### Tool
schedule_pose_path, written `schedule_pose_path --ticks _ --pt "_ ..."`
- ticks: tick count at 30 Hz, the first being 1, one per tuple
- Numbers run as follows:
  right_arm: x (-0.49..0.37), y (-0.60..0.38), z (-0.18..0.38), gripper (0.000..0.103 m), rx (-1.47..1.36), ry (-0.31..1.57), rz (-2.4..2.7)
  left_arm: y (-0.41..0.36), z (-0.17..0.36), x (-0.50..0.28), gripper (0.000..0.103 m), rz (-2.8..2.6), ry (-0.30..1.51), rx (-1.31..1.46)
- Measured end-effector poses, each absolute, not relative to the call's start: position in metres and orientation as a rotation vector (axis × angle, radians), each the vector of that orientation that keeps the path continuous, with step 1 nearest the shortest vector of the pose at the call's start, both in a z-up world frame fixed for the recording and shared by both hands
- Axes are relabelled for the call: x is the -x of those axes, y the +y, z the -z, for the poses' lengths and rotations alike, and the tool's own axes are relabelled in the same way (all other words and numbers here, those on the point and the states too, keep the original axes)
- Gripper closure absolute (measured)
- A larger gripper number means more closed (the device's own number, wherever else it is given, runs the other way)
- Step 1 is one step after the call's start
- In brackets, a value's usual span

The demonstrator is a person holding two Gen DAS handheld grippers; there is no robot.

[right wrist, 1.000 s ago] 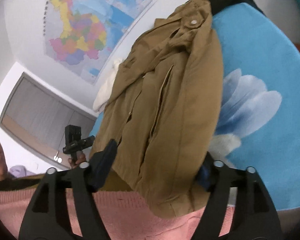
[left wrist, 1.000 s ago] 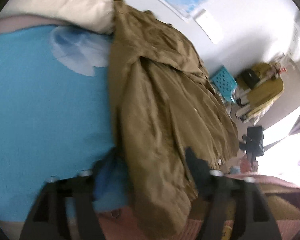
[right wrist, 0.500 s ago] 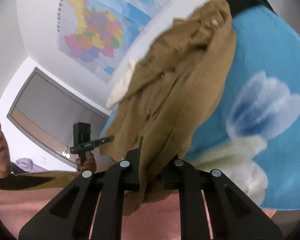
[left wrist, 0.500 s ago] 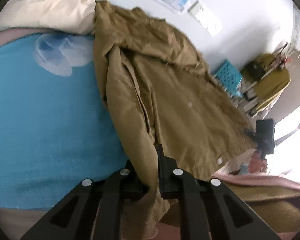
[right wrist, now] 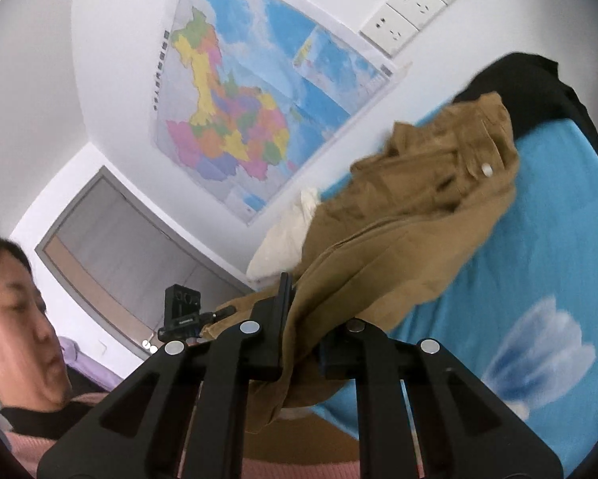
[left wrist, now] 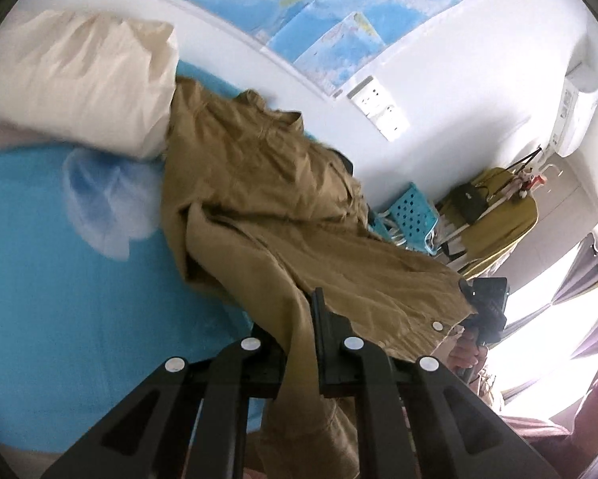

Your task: Fold large clothes

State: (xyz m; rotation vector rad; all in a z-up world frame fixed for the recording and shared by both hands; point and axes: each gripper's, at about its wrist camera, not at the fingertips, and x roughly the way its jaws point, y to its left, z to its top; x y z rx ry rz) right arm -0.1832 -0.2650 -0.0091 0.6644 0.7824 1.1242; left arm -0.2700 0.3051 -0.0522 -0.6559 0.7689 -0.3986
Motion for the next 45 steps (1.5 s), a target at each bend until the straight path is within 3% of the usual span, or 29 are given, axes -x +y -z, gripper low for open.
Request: schedule_pose_path --ticks 12,25,45 --pt "0.103 -0.235 -0.031 0.091 -0.681 0.757 -1.105 0.335 0.0 0.195 0.09 0.381 0.77 0.656" --pt "0.027 -0.204 -0.034 0.091 -0.698 0.797 -1.031 0.354 -0.012 0.117 0.09 0.323 0.794 0.641" --pt "-0.005 -0.19 -0.03 0.09 -0.686 0.823 -0.985 0.363 -0.014 0.079 0.09 0.284 0.812 0.621"
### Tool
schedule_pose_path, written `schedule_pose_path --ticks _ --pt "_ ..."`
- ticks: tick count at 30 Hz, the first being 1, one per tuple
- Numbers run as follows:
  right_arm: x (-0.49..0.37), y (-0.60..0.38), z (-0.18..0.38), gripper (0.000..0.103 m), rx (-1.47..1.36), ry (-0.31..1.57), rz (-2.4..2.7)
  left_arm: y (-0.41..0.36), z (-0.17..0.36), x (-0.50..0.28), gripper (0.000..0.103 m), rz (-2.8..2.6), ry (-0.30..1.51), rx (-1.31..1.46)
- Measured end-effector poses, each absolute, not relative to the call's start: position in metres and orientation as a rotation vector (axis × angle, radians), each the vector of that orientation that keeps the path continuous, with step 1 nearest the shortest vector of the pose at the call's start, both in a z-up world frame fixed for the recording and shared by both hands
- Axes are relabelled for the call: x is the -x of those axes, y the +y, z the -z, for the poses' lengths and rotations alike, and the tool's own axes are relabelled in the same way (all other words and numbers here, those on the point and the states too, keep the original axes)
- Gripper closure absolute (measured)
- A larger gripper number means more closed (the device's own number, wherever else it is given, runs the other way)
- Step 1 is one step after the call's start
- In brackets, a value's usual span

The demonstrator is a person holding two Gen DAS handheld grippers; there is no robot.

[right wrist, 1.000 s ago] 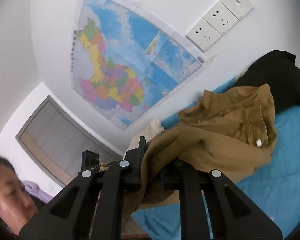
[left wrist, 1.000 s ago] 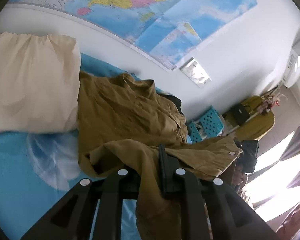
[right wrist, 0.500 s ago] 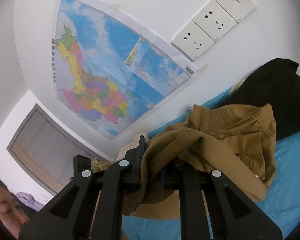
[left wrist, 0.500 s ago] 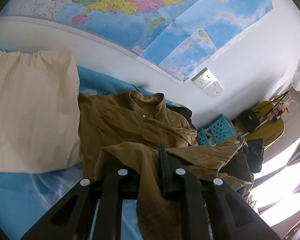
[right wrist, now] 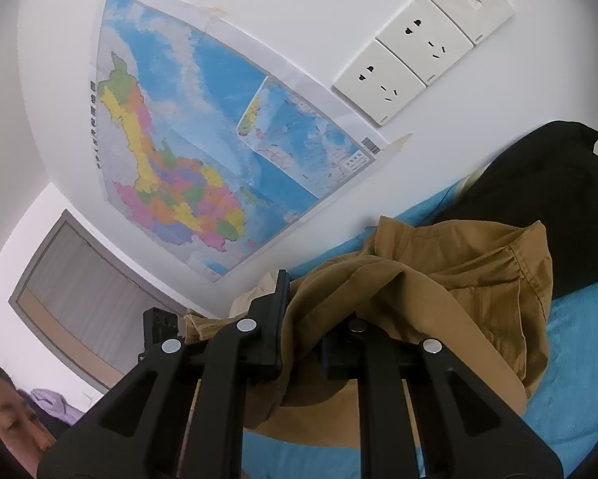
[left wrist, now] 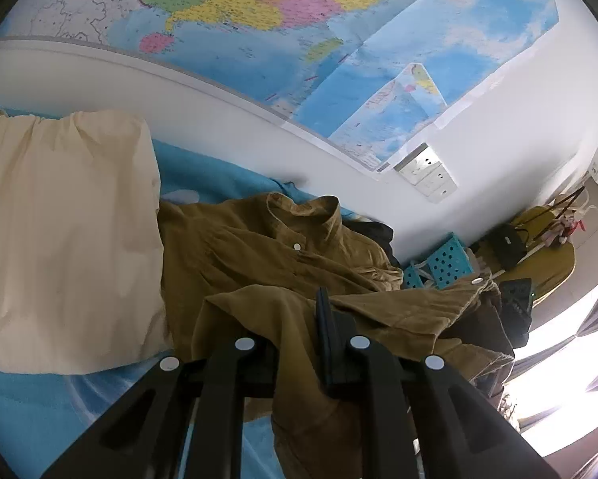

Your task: Fold large clothes

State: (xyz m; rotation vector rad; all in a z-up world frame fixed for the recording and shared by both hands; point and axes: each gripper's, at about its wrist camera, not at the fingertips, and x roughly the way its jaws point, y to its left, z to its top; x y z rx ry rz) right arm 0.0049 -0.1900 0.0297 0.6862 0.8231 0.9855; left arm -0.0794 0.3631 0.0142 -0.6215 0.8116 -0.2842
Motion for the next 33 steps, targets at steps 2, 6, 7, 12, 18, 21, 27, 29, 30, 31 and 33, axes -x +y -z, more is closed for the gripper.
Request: schedule_pose_path --ticks 2,6,7,12,18,21,27,29,30,31,33 --pt "-0.008 -0.189 -0.029 0.09 -0.685 0.826 -0.982 0.363 -0.014 0.077 0.09 0.279 0.814 0.62" --pt "-0.015 -0.187 -0.027 0.09 -0.69 0.833 -0.977 0.365 -0.013 0.07 0.09 0.272 0.822 0.623" --pt "-0.016 -0.186 -0.027 0.09 -0.691 0.834 -0.978 0.366 -0.012 0.068 0.09 0.269 0.823 0.625" --pt "-0.023 -0.184 -0.023 0.09 -0.7 0.844 -0.972 0.367 -0.011 0.062 0.09 0.259 0.829 0.626" --pt "-0.03 -0.182 -0.02 0.09 -0.705 0.854 -0.961 0.369 -0.01 0.053 0.09 0.245 0.835 0.627" --pt "-0.036 -0.181 -0.016 0.089 -0.71 0.862 -0.954 0.371 -0.008 0.047 0.09 0.236 0.841 0.63" --pt "-0.047 -0.176 -0.011 0.089 -0.716 0.879 -0.941 0.374 -0.003 0.031 0.09 0.201 0.868 0.622" --pt "-0.051 -0.174 -0.009 0.089 -0.718 0.886 -0.937 0.376 0.0 0.025 0.09 0.191 0.877 0.622" --pt "-0.053 -0.174 -0.008 0.089 -0.717 0.889 -0.933 0.377 0.002 0.023 0.09 0.187 0.883 0.627" --pt "-0.055 -0.173 -0.006 0.089 -0.715 0.894 -0.929 0.378 0.004 0.019 0.09 0.184 0.89 0.628" --pt "-0.06 -0.172 -0.003 0.089 -0.719 0.904 -0.922 0.379 0.006 0.014 0.09 0.178 0.898 0.629"
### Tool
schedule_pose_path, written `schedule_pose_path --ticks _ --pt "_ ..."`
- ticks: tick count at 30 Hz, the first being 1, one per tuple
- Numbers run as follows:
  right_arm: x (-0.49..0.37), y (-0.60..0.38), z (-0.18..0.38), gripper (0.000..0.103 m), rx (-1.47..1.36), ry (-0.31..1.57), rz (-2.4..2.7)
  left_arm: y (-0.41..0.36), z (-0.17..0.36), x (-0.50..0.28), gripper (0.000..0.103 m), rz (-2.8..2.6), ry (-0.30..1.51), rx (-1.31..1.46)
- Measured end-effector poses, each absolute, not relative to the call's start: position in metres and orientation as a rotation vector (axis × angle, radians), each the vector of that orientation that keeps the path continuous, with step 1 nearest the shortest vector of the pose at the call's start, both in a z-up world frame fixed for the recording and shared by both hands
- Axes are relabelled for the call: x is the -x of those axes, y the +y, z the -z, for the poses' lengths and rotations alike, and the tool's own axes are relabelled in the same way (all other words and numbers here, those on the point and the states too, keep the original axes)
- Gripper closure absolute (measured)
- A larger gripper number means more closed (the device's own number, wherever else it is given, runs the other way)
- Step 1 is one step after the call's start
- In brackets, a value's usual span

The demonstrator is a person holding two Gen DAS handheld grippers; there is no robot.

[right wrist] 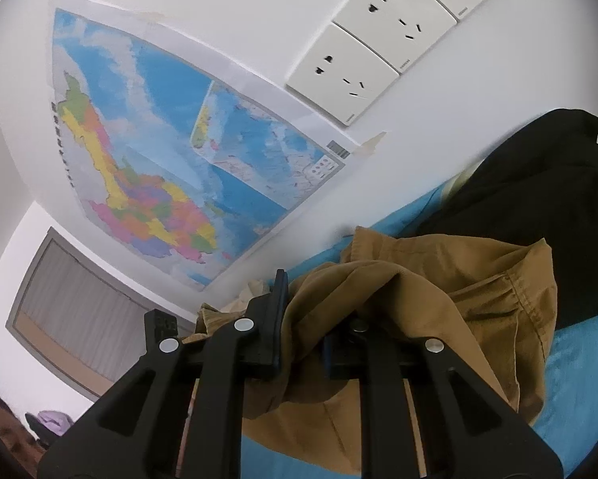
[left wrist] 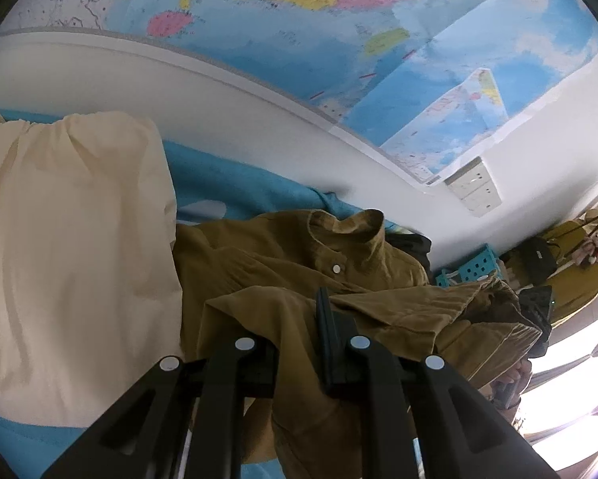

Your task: Fold large clothes

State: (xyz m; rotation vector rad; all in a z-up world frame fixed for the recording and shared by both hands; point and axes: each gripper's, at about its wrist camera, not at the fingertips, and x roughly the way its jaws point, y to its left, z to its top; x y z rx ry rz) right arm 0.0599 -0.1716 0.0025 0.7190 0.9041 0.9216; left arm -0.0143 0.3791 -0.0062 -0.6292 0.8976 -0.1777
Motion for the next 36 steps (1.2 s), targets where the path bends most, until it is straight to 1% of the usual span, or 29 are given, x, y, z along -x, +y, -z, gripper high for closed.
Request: schedule_pose_path --ticks 9,19,24,25,27,28,29,30,33,36 --pt "-0.084 -0.166 0.019 0.089 -0.745 0.955 -0.876 0.381 0.018 -0.013 0.09 0.131 0.945 0.602" --pt "-0.114 -0.158 0.05 0.087 -0.775 1.035 -0.813 0.386 0.042 -0.045 0.089 0.06 1.01 0.592" --pt "-0.123 -0.155 0.061 0.084 -0.793 1.063 -0.796 0.388 0.05 -0.053 0.089 0.045 1.027 0.591" --pt "-0.124 -0.155 0.063 0.08 -0.8 1.068 -0.792 0.388 0.051 -0.053 0.089 0.042 1.03 0.593" --pt "-0.124 -0.155 0.062 0.068 -0.816 1.059 -0.793 0.39 0.055 -0.057 0.088 0.033 1.043 0.593" --pt "-0.123 -0.157 0.06 0.052 -0.824 1.054 -0.789 0.39 0.058 -0.059 0.088 0.029 1.049 0.594" --pt "-0.119 -0.16 0.056 0.04 -0.838 1.036 -0.785 0.39 0.059 -0.061 0.088 0.027 1.054 0.593" --pt "-0.115 -0.163 0.049 0.032 -0.843 1.007 -0.794 0.39 0.062 -0.064 0.088 0.021 1.063 0.591" --pt "-0.099 -0.167 0.024 0.028 -0.805 0.921 -0.829 0.39 0.071 -0.071 0.088 0.01 1.08 0.599" --pt "-0.068 -0.143 -0.004 0.026 -0.602 0.85 -0.914 0.391 0.078 -0.075 0.088 0.009 1.088 0.607"
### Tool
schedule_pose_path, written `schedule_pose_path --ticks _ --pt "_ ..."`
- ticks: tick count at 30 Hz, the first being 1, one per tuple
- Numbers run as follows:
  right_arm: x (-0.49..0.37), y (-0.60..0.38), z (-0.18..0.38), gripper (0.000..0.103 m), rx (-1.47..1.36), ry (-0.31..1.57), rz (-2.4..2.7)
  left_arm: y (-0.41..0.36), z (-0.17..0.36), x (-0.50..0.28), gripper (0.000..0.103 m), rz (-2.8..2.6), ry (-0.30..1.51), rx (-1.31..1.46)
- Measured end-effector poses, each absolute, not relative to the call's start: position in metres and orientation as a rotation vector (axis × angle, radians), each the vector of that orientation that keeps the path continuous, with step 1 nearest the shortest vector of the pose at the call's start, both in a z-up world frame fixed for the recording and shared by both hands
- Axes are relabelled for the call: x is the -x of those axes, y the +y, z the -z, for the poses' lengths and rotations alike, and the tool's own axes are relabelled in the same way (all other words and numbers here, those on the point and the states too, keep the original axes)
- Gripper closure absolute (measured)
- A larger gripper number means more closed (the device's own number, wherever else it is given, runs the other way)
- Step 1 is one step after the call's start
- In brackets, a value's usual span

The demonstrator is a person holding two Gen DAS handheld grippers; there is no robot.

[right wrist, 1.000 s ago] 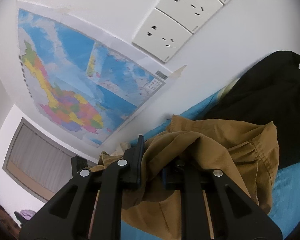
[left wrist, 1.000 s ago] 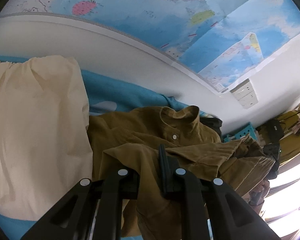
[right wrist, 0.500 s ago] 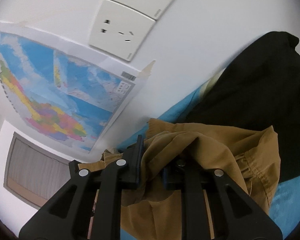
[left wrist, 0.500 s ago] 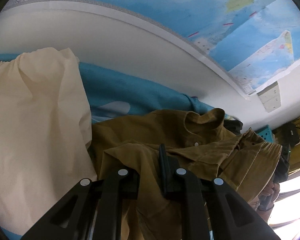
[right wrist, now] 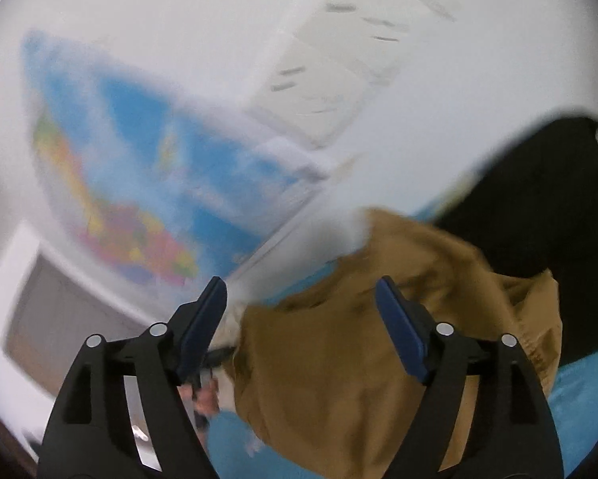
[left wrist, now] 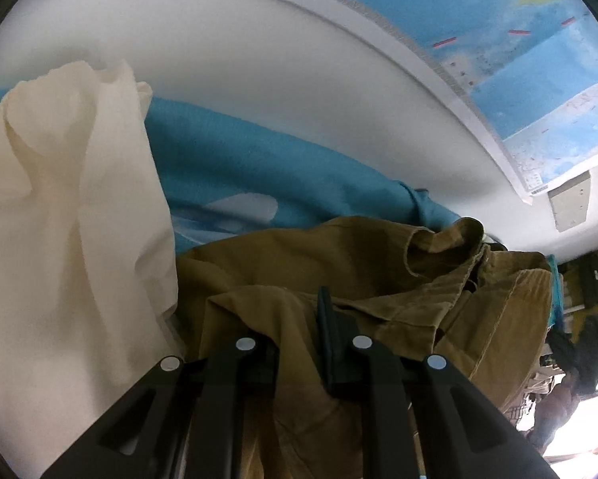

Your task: Fold large clothes

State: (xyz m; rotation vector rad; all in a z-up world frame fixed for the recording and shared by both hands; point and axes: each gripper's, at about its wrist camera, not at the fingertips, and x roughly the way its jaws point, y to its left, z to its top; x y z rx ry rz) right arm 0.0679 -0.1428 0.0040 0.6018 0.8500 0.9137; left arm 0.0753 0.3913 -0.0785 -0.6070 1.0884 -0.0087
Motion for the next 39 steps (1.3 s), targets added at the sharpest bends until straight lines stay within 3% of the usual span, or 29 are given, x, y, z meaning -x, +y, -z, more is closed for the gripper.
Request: schedule_pose_path --ticks 4,6,7,8,10,11,16,17,18,20,23,26,29,32,33,35,36,39 --pt "-0.022 -0.066 -0.009 0.029 -0.165 0.819 -0.936 0.392 0.082 -0.076 0.088 0.007 1.094 0.614" --pt "-0.014 -0.037 0.003 0.048 -0.049 0.832 -0.942 0.392 0.079 -0.075 0.087 0.009 1.087 0.626" --pt "-0.015 -0.02 0.013 0.064 0.007 0.851 -0.938 0.392 0.076 -0.073 0.085 0.019 1.076 0.633" --pt "-0.018 -0.01 0.021 0.079 0.041 0.863 -0.919 0.391 0.072 -0.07 0.079 0.03 1.062 0.64" --pt "-0.031 0.005 0.041 0.094 0.072 0.902 -0.881 0.39 0.06 -0.063 0.064 0.063 1.025 0.661" --pt "-0.036 0.008 0.048 0.097 0.07 0.924 -0.877 0.389 0.053 -0.059 0.053 0.074 1.001 0.666" --pt "-0.058 0.024 0.08 0.099 0.12 0.994 -0.803 0.38 -0.001 -0.024 0.025 0.157 0.781 0.634" --pt "-0.06 0.023 0.084 0.099 0.111 1.003 -0.8 0.375 -0.009 -0.019 0.018 0.167 0.744 0.613" --pt "-0.061 0.02 0.083 0.098 0.091 1.009 -0.812 0.369 -0.015 -0.014 0.016 0.181 0.716 0.58" --pt "-0.057 0.008 0.075 0.088 0.058 0.988 -0.837 0.351 -0.016 -0.009 0.016 0.168 0.725 0.482" --pt "-0.043 -0.027 0.043 0.054 0.02 0.868 -0.843 0.327 0.006 -0.014 0.016 0.157 0.808 0.366" --pt "-0.037 -0.072 0.019 0.042 0.09 0.724 -0.658 0.317 0.041 -0.027 0.018 0.14 0.915 0.335" --pt "-0.054 -0.107 0.029 0.023 0.09 0.783 -0.538 0.318 0.068 -0.038 0.019 0.107 0.977 0.325" --pt "-0.07 -0.118 0.055 0.023 0.094 0.879 -0.528 0.32 0.083 -0.045 0.019 0.086 0.992 0.319" --pt "-0.072 -0.119 0.059 0.033 0.1 0.894 -0.528 0.319 0.084 -0.046 0.019 0.078 0.992 0.311" --pt "-0.077 -0.124 0.066 0.09 0.085 0.929 -0.565 0.319 0.084 -0.048 0.019 0.059 0.993 0.293" --pt "-0.08 -0.128 0.063 0.099 0.05 0.934 -0.576 0.319 0.085 -0.049 0.019 0.049 0.997 0.281" --pt "-0.085 -0.153 0.034 0.1 -0.051 0.863 -0.587 0.32 0.087 -0.048 0.026 0.008 0.994 0.237"
